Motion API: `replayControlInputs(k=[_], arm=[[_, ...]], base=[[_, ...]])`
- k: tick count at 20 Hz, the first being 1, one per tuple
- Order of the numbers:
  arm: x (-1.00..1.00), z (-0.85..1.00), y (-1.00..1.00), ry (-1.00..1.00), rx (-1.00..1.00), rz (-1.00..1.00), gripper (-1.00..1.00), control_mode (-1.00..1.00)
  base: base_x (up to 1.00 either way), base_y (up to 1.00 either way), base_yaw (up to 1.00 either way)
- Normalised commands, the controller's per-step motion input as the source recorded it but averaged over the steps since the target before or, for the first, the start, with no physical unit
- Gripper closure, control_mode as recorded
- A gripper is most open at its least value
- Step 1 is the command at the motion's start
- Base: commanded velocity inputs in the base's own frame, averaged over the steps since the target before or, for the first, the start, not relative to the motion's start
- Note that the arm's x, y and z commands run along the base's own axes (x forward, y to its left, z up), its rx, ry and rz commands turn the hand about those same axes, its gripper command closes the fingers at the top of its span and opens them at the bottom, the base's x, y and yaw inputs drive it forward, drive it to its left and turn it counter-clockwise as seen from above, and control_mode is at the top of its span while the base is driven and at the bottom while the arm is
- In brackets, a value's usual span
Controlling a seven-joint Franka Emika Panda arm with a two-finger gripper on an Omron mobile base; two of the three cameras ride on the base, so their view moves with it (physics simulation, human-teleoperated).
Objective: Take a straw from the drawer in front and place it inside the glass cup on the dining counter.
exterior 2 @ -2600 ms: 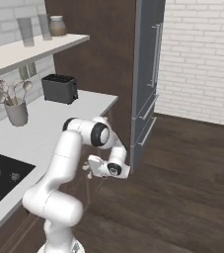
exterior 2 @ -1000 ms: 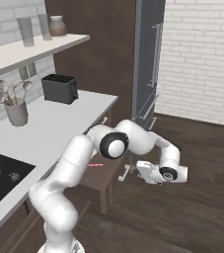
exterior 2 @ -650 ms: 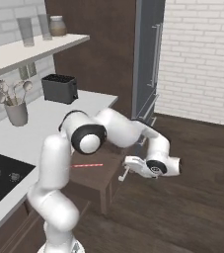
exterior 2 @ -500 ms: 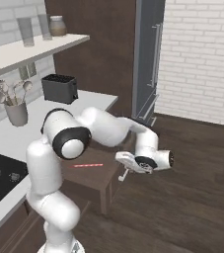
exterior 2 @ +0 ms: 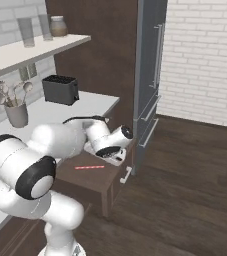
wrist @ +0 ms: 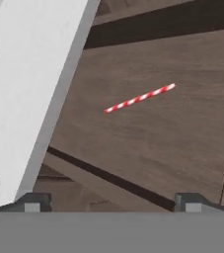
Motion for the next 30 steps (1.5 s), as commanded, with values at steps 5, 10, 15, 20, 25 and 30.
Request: replayControlInputs(k=[5,10,15,20,25,30], arm=[[0.42,-0.23,0.1,0.22,-0.23,-0.03,-1.0,-1.0],[0.37,-0.34,0.0,0.13,-0.19,-0.04,-1.0,-1.0],[0.22,-0.45,0.0,0.08,-0.16,-0.05,-1.0,-1.0],[0.14,-0.38,-0.04,0.03,-0.12,-0.06,-1.0,-1.0],[0.08,-0.33,-0.21,0.01,-0.09,-0.06,-1.0,-1.0],[0.0,-0.26,-0.44,0.0,-0.07,-0.05,-1.0,-1.0]], base=[[0.0,0.0,0.0],[0.0,0.0,0.0],[0.0,0.0,0.0],[0.0,0.0,0.0],[0.0,0.0,0.0],[0.0,0.0,0.0]])
